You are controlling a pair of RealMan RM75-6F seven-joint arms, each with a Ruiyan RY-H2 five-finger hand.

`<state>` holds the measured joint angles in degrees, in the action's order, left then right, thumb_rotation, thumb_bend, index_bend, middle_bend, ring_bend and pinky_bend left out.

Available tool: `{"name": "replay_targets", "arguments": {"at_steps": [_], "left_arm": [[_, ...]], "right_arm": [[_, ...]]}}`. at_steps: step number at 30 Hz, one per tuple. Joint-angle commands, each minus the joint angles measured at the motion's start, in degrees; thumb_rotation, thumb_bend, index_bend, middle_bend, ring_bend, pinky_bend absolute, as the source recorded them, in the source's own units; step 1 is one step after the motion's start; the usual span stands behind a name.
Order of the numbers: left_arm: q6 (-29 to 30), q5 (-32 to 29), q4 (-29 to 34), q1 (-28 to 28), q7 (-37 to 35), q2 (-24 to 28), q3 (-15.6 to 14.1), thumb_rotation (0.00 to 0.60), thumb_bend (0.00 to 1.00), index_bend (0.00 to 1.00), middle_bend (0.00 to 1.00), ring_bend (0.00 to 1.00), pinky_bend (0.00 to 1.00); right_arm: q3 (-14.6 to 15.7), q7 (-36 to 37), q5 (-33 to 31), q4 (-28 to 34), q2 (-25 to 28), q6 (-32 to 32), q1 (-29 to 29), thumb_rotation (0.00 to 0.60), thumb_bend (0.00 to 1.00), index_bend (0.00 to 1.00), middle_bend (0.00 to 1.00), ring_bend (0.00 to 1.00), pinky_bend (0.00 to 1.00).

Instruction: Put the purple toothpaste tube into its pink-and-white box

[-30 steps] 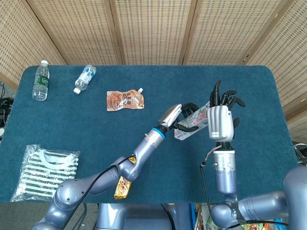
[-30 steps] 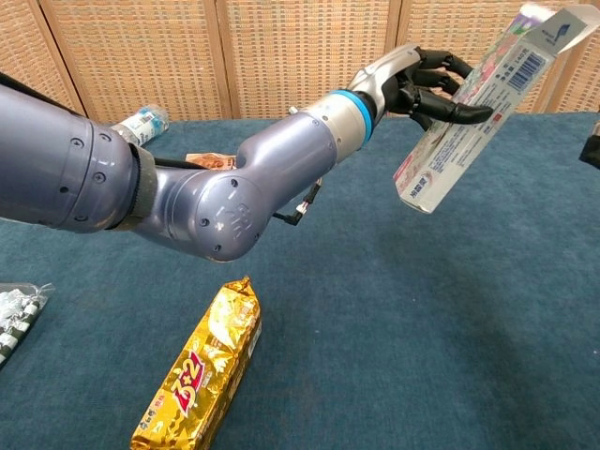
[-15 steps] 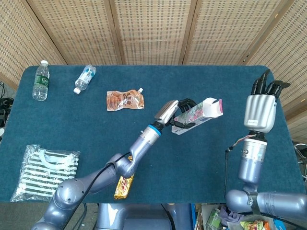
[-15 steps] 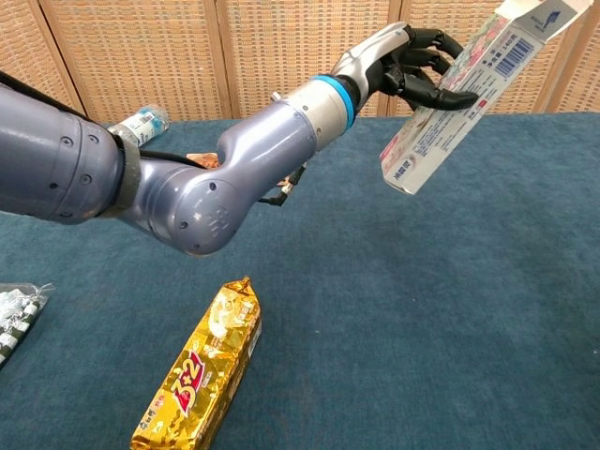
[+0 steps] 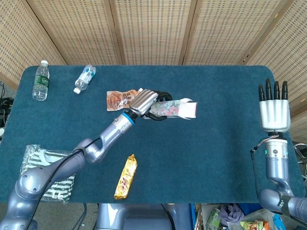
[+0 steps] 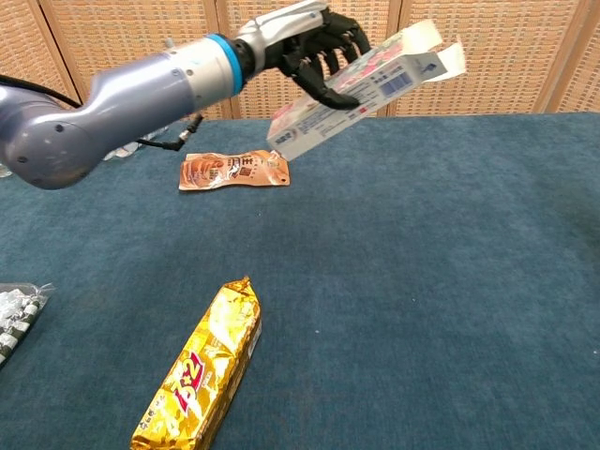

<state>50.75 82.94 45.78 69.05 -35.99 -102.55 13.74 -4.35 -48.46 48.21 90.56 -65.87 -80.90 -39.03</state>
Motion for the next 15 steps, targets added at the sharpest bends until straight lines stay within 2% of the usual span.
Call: {"name": "replay_targets", "arguments": {"at_steps": [1, 7, 15], "left_arm": [[0.3, 0.7, 4.3, -4.3, 3.1, 5.2, -3.3, 0.600, 0.31, 0.60, 0.56, 0.48, 0.50], [-0.1, 1.3, 10.5, -9.8, 7.3, 13.1, -8.1, 0.600, 0.31, 0.60, 0.56, 0.48, 0.50], [-0.1, 2.1, 11.3, -15.7, 10.9, 17.2, -13.5, 0.600, 0.31, 0.60, 0.56, 0.48, 0.50]], "right_arm": [[1.2, 10.0, 4.4, -4.5, 0.9, 6.7, 3.4, 0.600, 0.00, 0.02, 0.00, 0.01, 0.00], [2.7, 24.1, 12.8, -7.3, 0.9, 9.7, 6.7, 0.600, 0.00, 0.02, 0.00, 0.00, 0.00], [5.7, 33.0, 21.9, -9.6, -1.1, 6.7, 12.0, 0.600, 0.00, 0.02, 0.00, 0.00, 0.00]]}}
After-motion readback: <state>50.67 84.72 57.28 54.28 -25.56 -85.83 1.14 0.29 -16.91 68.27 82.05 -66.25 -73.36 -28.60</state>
